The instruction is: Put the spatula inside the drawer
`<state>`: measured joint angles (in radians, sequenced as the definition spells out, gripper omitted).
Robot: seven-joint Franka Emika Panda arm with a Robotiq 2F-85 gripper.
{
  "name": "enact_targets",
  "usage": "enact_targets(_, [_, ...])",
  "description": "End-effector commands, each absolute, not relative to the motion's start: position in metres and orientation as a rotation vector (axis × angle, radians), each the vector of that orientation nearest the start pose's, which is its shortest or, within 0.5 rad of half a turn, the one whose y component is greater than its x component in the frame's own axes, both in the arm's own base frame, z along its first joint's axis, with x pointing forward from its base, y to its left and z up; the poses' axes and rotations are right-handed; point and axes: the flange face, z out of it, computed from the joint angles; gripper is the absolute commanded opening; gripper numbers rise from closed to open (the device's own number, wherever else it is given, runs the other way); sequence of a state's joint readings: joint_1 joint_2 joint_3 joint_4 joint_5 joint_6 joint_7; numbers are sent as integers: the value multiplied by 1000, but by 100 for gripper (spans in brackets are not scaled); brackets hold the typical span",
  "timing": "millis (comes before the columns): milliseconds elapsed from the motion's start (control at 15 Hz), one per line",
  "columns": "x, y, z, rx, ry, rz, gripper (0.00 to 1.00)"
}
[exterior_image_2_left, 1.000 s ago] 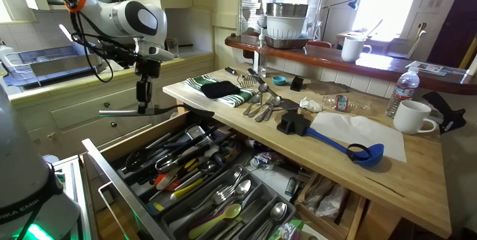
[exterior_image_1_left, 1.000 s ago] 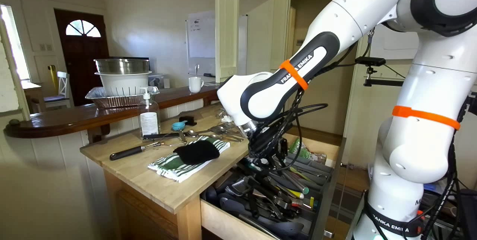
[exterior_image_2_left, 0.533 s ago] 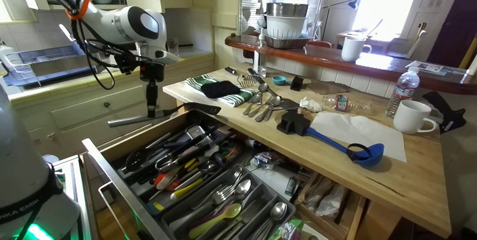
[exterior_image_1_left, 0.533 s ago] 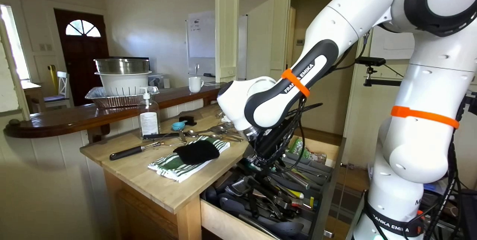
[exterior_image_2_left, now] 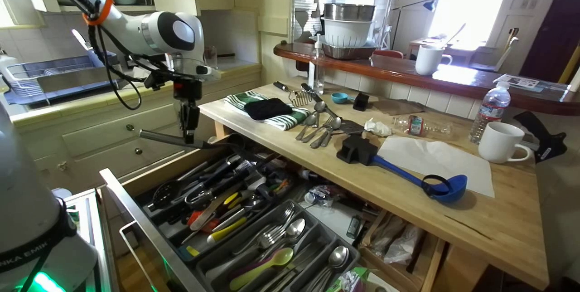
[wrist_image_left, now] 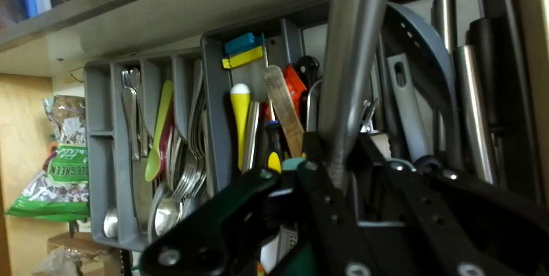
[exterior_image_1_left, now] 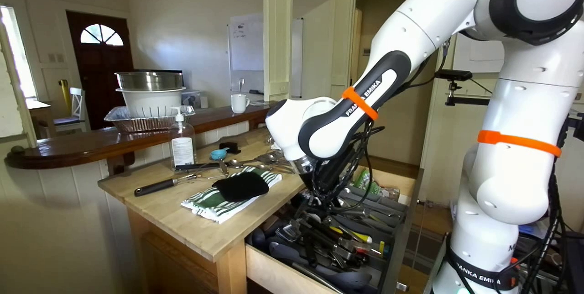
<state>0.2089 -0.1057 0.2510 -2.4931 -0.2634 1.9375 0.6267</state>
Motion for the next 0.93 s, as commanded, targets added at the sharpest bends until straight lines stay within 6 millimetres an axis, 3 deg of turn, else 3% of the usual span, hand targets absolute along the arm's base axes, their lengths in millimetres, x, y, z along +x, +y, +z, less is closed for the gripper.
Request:
enact_targets(0, [383,168,301,-3544,-144,373,6])
enact_targets(267, [393,175,297,-3562,-382,307,6])
enact_targets(867, [418,171,269,-3415,-1202,77,6])
